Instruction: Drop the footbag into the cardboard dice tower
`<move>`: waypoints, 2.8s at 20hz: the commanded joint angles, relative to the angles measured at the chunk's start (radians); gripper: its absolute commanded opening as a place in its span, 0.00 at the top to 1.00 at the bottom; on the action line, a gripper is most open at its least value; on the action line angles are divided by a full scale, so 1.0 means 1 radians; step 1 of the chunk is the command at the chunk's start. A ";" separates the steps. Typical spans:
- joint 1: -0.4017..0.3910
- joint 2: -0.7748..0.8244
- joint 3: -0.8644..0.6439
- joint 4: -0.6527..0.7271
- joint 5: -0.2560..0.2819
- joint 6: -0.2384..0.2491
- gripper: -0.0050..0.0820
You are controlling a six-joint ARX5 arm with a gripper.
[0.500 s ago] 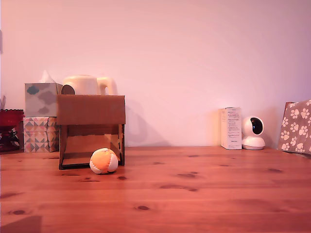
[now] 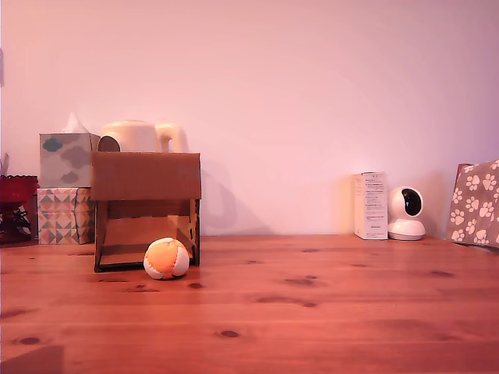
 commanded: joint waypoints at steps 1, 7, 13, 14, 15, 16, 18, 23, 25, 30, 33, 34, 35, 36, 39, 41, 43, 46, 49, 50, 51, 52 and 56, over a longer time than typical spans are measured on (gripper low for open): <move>0.003 -0.010 -0.019 0.047 0.002 -0.033 0.97; 0.002 -0.010 0.004 0.231 0.068 -0.150 0.97; -0.010 -0.007 0.100 0.256 0.117 -0.174 0.97; -0.018 0.005 0.114 0.268 0.121 -0.183 0.97; -0.027 0.021 0.127 0.283 0.129 -0.188 0.97; -0.038 0.045 0.135 0.299 0.137 -0.189 0.97; -0.068 0.108 0.144 0.340 0.148 -0.189 0.97; -0.182 0.333 0.145 0.465 0.150 -0.183 0.97; -0.237 0.448 0.145 0.529 0.137 -0.179 0.97; -0.351 0.781 0.145 0.724 -0.010 -0.180 0.97; -0.390 0.983 0.145 0.861 -0.087 -0.188 0.97; -0.397 1.045 0.146 0.900 -0.107 -0.188 0.97; -0.403 1.101 0.148 0.944 -0.113 -0.188 0.97; -0.406 1.152 0.153 0.979 -0.113 -0.188 0.97; -0.412 1.281 0.183 1.061 -0.113 -0.188 0.97; -0.414 1.352 0.218 1.081 -0.113 -0.188 0.97; -0.414 1.416 0.259 1.081 -0.113 -0.187 0.96; -0.414 1.509 0.324 1.080 -0.114 -0.180 0.32; -0.414 1.600 0.397 1.080 -0.134 -0.166 0.05; -0.414 1.627 0.423 1.080 -0.145 -0.149 0.05; -0.414 1.649 0.445 1.080 -0.151 -0.132 0.05; -0.414 1.670 0.467 1.076 -0.151 -0.125 0.05; -0.414 1.754 0.546 1.066 -0.194 -0.083 0.05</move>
